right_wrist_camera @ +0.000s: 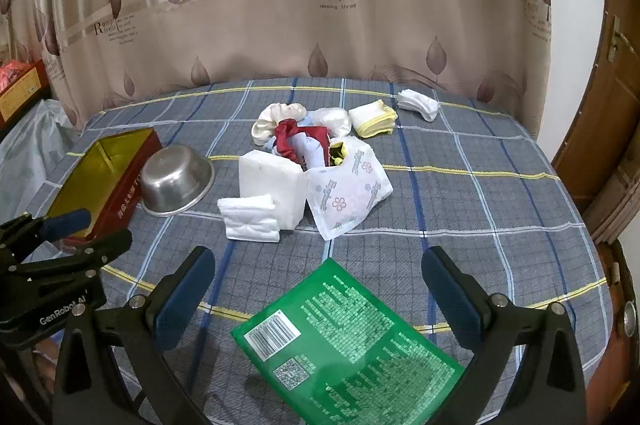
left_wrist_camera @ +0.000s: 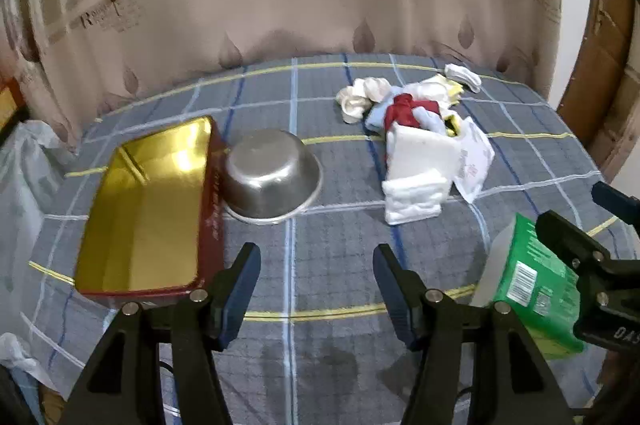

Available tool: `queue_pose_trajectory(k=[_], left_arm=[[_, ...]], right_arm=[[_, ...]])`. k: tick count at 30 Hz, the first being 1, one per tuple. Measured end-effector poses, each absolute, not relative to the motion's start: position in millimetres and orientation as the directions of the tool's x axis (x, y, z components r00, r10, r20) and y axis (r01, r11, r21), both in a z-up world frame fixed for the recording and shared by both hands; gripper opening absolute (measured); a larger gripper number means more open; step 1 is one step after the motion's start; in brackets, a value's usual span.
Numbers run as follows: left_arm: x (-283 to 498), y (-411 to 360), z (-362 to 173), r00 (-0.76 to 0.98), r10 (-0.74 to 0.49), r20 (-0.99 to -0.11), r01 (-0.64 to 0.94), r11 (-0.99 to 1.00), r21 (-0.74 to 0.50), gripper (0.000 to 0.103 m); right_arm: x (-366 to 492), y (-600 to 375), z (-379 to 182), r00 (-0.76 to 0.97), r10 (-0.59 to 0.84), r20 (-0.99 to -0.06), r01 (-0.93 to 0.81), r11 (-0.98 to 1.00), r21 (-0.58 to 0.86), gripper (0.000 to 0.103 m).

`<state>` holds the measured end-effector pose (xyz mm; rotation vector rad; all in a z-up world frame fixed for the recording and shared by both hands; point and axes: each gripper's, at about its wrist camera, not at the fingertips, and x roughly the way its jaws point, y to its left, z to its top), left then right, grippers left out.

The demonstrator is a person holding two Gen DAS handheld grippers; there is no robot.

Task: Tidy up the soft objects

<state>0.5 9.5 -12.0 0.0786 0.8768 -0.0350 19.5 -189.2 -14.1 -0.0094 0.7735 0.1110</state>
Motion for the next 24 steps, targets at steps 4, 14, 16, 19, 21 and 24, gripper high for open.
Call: queue_pose_trajectory(k=[4, 14, 16, 19, 21, 24], left_arm=[[-0.1, 10.4, -12.1, 0.630, -0.025, -0.776, 0.078, 0.996, 0.031, 0.060], [0.0, 11.9, -12.2, 0.611, -0.041, -0.790, 0.079, 0.997, 0.010, 0.060], [0.9, 13.4, -12.4, 0.606, -0.045, -0.794, 0.075, 0.997, 0.000, 0.060], [2.1, 15.8, -13.8, 0.600, -0.041, -0.799, 0.064, 0.998, -0.003, 0.060], [2.9, 16.7, -15.0, 0.597, -0.037, -0.802, 0.058, 0.998, -0.003, 0.060], [4.2, 17.6, -16.8, 0.590, -0.036, -0.806, 0.054, 0.999, -0.005, 0.060]], right_arm=[[18.6, -188.4, -15.3, 0.713, 0.099, -0.694, -0.106, 0.994, 0.033, 0.102], [17.5, -186.9, -16.1, 0.712, 0.102, -0.695, -0.112, 0.993, 0.031, 0.102], [18.1, -187.3, -15.8, 0.711, 0.101, -0.696, -0.111, 0.993, 0.030, 0.102], [18.0, -187.4, -15.8, 0.710, 0.103, -0.697, -0.111, 0.993, 0.033, 0.102], [17.7, -186.9, -16.2, 0.710, 0.103, -0.697, -0.112, 0.993, 0.033, 0.102], [17.3, -185.8, -16.3, 0.709, 0.103, -0.698, -0.114, 0.993, 0.031, 0.102]])
